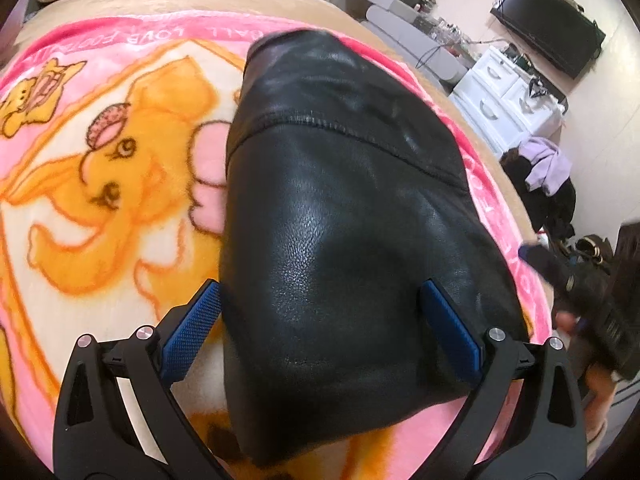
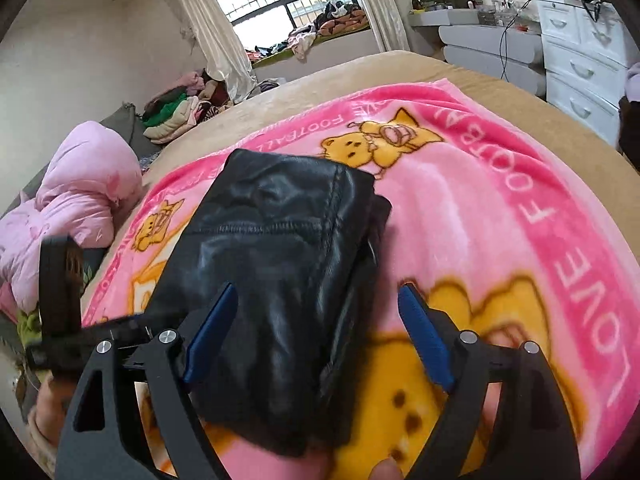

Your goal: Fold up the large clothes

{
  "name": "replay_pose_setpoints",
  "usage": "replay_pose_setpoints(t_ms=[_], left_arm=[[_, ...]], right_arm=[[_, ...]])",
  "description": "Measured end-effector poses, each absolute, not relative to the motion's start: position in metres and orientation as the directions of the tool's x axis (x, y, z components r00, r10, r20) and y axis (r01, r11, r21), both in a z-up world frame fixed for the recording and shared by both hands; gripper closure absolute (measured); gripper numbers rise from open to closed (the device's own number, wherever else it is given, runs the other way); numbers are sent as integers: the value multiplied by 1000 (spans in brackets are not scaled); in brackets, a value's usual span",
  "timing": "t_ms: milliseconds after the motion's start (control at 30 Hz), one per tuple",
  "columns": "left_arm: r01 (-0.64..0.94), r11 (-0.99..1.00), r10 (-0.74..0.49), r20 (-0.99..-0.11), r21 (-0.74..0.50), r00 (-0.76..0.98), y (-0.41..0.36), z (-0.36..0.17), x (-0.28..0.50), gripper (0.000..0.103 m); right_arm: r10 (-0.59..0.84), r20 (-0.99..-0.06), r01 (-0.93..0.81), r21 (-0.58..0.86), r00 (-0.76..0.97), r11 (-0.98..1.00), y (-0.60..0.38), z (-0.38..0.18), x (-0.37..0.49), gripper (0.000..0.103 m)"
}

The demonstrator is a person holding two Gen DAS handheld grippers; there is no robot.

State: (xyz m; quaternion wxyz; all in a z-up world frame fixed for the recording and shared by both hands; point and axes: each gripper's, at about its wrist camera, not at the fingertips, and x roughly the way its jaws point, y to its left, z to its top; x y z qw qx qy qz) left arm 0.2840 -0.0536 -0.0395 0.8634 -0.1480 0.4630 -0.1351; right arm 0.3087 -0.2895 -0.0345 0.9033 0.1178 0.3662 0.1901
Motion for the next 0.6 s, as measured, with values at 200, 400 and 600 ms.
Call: replay_pose_setpoints(t_ms=[200,400,600], left_arm=[[101,921,-360,-728,-375,584,-42,-22,279,10],[103,946,-314,-784,-308,535,-53,-36,290,16],[121,938,-340,-796,-325,501,-70,-51,292,17]], right_arm=[[480,-590,-261,421,649,869,-293,-36,297,37],[484,-645,-251,423,592,871,-285,-54,299,50],[469,-686,-244,405,555,881,-284,-68,303,60]])
